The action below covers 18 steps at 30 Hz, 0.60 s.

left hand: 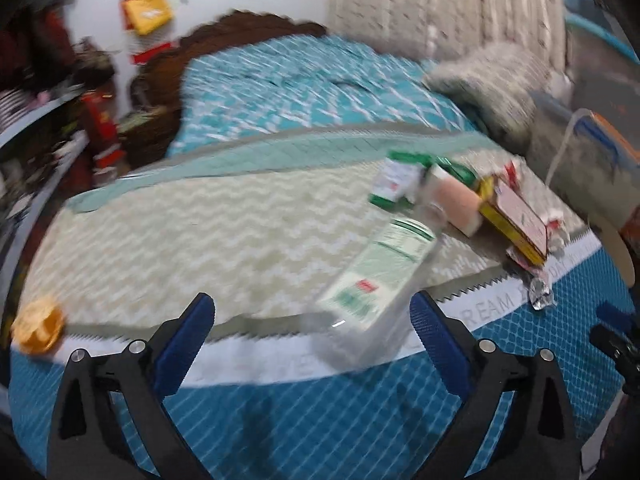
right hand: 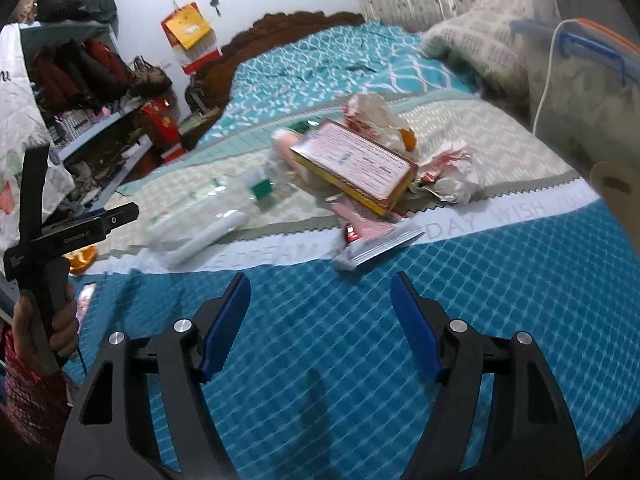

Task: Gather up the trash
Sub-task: 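Grasp the clear green-label bottle with the left tool while the right tool grasps the red wrapper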

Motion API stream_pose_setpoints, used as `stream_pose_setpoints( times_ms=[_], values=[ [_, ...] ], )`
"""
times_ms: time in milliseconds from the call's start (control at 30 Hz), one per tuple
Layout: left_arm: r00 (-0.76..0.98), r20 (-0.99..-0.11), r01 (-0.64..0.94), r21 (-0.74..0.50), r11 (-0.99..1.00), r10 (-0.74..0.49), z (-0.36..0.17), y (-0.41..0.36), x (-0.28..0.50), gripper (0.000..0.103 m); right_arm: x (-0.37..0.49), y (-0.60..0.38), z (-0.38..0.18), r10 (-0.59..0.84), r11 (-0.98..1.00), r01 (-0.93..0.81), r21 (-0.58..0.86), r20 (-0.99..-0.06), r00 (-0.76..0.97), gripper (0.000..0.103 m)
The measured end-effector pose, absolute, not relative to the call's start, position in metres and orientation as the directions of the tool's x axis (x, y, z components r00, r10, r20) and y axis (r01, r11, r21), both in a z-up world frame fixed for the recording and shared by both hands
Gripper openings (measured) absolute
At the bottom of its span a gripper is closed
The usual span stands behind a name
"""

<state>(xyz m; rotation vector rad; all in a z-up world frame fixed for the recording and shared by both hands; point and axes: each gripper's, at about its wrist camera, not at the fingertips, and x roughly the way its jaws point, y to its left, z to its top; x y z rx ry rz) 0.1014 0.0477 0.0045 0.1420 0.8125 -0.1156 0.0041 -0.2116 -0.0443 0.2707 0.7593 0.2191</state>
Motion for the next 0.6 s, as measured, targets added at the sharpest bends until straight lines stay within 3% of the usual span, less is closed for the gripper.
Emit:
stream_pose_setpoints(
  times_ms=[100, 233, 367, 467, 600],
  values=[
    [0.634, -0.771, 0.213, 0.102, 0.972, -0.058, -0.015, 0.024, 0.127, 0.094, 0.030, -0.218, -0.053, 0.289, 0.947, -0.101, 0.306, -0.666, 0.687, 0.073],
    [0.615, -0.788, 0.224, 0.153, 0.963, -0.018, -0.030, 0.009, 0.147, 0.095, 0.068, -0.248, -0.064, 0.327, 0.918, -0.058, 0.391, -0.670, 0.667, 0.070],
    [0.613, -0.790, 0.223, 0.138, 0.965, -0.028, -0.034, 0.008, 0.158, 0.096, 0.103, -0.265, -0.082, 0.357, 0.908, -0.058, 0.415, -0.694, 0.626, 0.053],
    [0.603, -0.797, 0.233, 0.139, 0.962, -0.031, -0.038, 0.006, 0.163, 0.096, 0.116, -0.270, -0.093, 0.385, 0.897, -0.066, 0.437, -0.699, 0.602, 0.045],
    [0.599, -0.801, 0.246, 0.176, 0.953, -0.007, -0.043, -0.001, 0.161, 0.094, 0.113, -0.249, -0.092, 0.381, 0.918, -0.142, 0.370, -0.723, 0.576, 0.018]
  ],
)
